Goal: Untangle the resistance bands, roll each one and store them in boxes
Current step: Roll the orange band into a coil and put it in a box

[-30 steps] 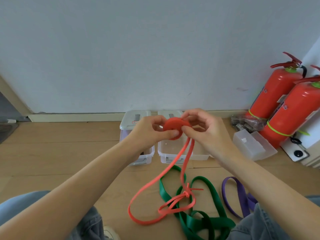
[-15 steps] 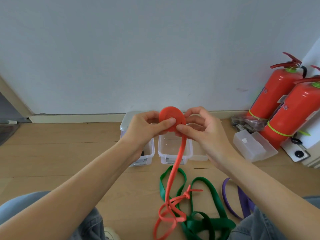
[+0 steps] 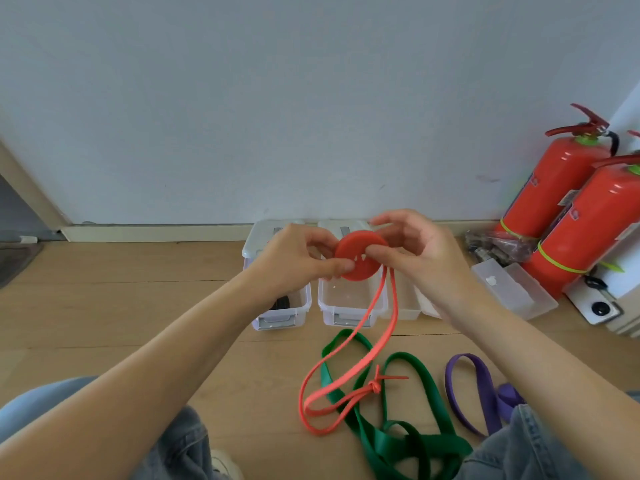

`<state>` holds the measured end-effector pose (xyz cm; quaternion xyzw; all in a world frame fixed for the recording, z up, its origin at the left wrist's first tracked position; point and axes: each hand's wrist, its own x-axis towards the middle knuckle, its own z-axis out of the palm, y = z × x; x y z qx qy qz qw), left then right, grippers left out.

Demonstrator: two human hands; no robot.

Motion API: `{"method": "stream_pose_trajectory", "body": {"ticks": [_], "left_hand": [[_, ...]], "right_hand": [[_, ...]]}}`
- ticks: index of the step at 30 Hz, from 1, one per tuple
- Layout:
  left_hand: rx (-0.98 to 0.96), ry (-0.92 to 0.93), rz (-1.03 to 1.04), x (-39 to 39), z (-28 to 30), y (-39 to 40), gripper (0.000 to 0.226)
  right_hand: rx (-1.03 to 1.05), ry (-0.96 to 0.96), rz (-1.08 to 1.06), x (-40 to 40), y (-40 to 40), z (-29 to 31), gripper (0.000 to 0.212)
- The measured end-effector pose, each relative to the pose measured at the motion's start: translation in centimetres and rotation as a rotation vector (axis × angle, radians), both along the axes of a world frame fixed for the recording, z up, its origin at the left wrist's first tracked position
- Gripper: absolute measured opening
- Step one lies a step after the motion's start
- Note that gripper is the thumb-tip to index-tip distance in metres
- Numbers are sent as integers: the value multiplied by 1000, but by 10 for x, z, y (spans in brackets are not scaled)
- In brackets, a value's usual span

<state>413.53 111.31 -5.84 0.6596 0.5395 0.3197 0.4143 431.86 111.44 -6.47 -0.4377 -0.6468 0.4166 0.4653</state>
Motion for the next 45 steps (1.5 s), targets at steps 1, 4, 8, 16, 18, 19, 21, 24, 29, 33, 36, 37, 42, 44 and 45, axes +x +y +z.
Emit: {"method": "stream_pose_trajectory", "body": {"ticks": [1,4,8,16,18,19,21,24,29,33,36,37,42,44,45], "left_hand": [[-7,-72,39,-1,1,1,10],[-59,-346,159,-2,5,3,11],[-120,-523,190,4,4,1,13],[-243,-466,49,9,-7,-5,25],[-184,-274,-11,6,-4,-4,25],[-157,-212,-24,5,-2,-3,22],[-139,-152,-53,3,1,-3,15],[-93,-59,-69,3,2,-4,10],[-37,-177,88,-4,7,1,16],[-63,-354,155,-5,9,1,15],[-141,-499,199,1,4,-2,17],[-159,-545,199,3,2,-2,17],[-121,-308,87,4,1,0,21],[-64,-121,15,3,1,0,23],[-51,-86,-11,4,0,-1,23]], "right_hand": [[-35,52,-16,2,2,0,28],[-108,141,-24,0,1,-4,24],[-112,252,-4,-7,-3,-4,21],[-43,110,7,-2,-4,-2,23],[11,20,23,-1,-4,2,27],[32,-13,28,0,-4,3,30],[60,-69,37,0,-5,5,31],[76,-137,39,1,-5,5,27],[-41,-2,-22,12,6,3,21],[-157,171,-2,9,6,0,20],[-195,263,21,2,2,-3,34],[-198,280,22,0,1,-4,37],[-70,82,-23,4,3,1,28],[37,-75,9,6,3,5,33],[74,-136,29,5,2,6,35]]}}
